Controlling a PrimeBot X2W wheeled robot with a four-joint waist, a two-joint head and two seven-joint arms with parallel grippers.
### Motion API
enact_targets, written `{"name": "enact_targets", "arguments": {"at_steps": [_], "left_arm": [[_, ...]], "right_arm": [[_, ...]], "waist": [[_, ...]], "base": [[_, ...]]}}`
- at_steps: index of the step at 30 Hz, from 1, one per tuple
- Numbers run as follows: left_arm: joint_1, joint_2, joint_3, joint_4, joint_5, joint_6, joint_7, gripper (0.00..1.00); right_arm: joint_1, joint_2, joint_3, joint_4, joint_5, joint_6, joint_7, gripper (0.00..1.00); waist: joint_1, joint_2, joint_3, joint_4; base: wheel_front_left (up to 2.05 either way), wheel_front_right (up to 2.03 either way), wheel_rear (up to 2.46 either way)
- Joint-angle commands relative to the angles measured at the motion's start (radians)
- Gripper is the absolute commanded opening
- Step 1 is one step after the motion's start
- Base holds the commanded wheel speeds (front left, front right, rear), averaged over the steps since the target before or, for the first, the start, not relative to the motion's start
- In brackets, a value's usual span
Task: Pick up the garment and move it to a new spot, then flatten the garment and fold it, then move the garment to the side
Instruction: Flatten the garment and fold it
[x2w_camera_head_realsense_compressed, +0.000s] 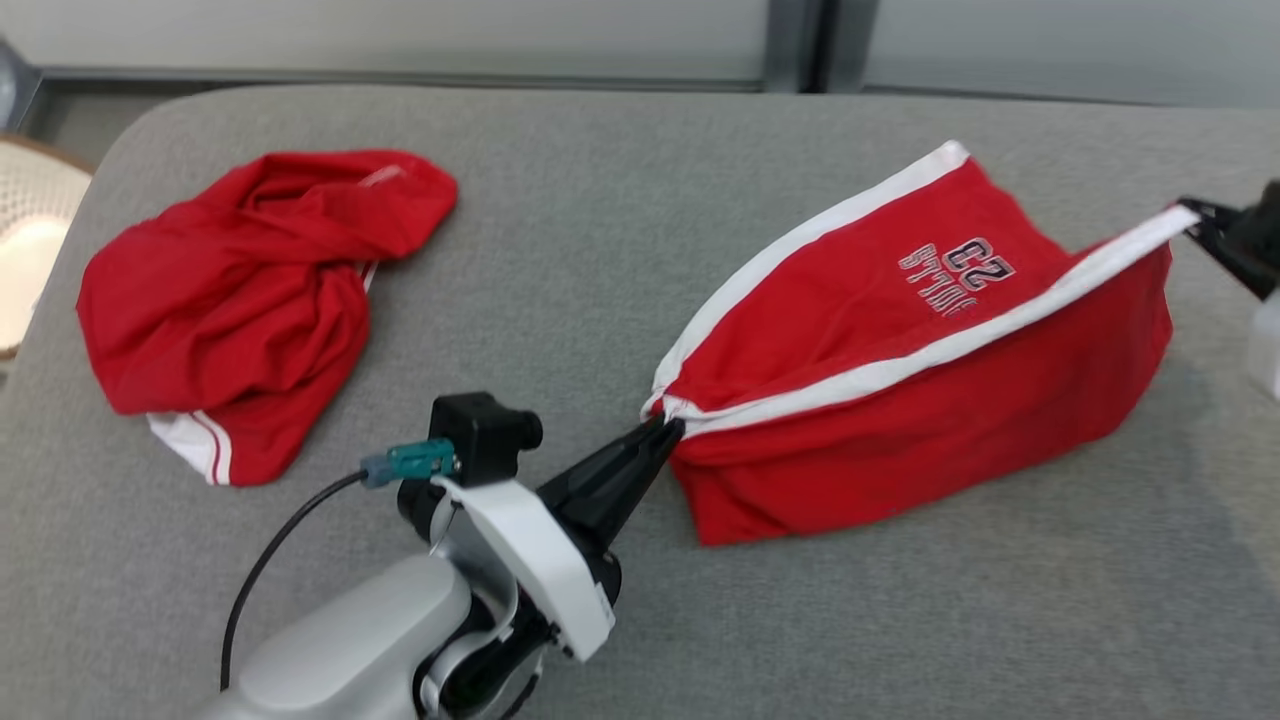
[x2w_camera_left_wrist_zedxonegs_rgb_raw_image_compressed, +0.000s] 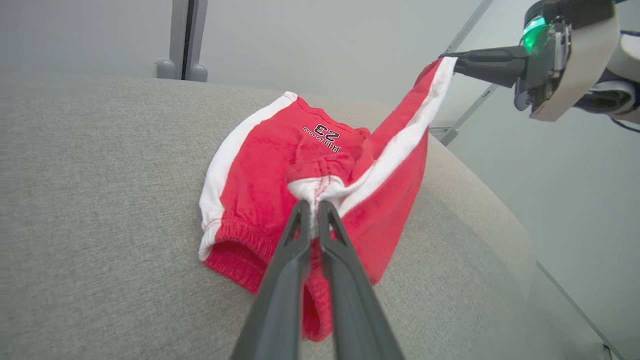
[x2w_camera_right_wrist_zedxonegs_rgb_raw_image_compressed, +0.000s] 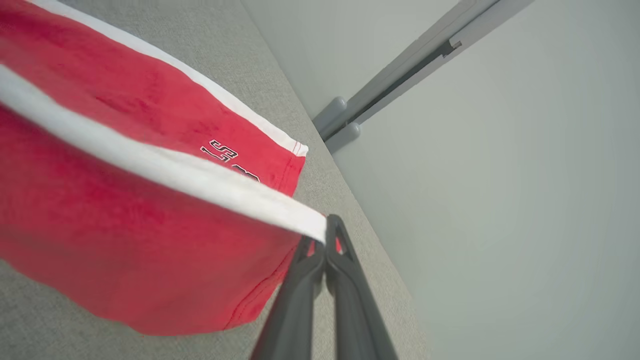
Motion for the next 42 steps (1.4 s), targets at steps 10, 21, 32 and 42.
{"name": "enact_targets", "arguments": {"at_steps": [10, 21, 32, 42], "left_arm": [[-0.117, -0.1, 0.023, 0.141, 0.013, -0.066, -0.044, 0.0], [-0.176, -0.173, 0.014, 0.243, 0.016, -0.106, -0.072, 0.0], [-0.217, -0.206, 0.001, 0.283, 0.005, -0.121, -0.091, 0.0], [-0.238, -0.223, -0.007, 0.316, 0.002, -0.12, -0.102, 0.57]], "right_arm": [[-0.146, 0.035, 0.021, 0.026, -0.061, -0.002, 0.115, 0.0], [-0.213, 0.037, 0.021, 0.07, -0.068, -0.002, 0.188, 0.0], [-0.254, 0.057, 0.021, 0.117, -0.098, -0.002, 0.206, 0.0], [-0.302, 0.107, 0.022, 0.234, -0.089, -0.002, 0.196, 1.0]], "waist": [[0.0, -0.0001, 0.162, 0.131], [0.0, -0.0001, 0.227, 0.186], [0.0, -0.0001, 0.259, 0.204], [0.0, -0.0001, 0.271, 0.202]], "base": [[0.0, 0.0, 0.0], [0.0, 0.0, 0.0], [0.0, 0.0, 0.0], [0.0, 0.0, 0.0]]}}
